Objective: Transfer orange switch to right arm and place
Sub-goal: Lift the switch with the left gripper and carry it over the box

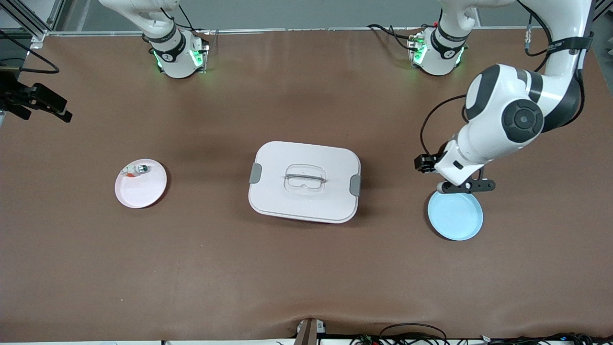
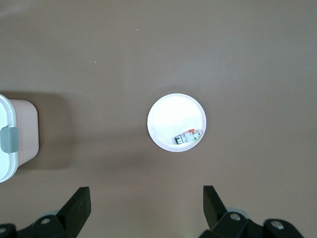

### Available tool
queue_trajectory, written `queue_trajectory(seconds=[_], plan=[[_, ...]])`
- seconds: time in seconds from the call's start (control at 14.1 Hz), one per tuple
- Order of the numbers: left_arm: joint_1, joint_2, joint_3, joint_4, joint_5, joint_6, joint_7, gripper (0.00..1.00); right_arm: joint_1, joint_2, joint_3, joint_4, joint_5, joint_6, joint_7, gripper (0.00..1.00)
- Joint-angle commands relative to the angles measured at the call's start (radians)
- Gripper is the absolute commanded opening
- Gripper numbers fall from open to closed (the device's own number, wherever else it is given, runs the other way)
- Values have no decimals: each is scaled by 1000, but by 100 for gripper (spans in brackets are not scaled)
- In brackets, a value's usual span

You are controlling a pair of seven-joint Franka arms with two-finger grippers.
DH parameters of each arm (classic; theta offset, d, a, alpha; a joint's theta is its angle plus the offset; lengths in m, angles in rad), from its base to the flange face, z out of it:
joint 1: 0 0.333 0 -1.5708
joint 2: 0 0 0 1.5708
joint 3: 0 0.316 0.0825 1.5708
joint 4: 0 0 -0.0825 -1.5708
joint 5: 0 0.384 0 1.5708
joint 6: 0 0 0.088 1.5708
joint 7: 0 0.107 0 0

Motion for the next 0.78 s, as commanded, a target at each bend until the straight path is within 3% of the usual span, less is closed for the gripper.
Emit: queue_trajectory(seconds=[0.0,0.35,0.71], plan=[[1,-8,-51,33,-30,-31,-130,17,-19,-15,3,7,12,-1,5,100],[-27,24,-120,98,-100,-30,-356,17,-16,69,6,33,15,-7,2,100],[-137,151,-126,268,-137,-30,-706,17,-22,109,5,46,15,-25,-4,100]])
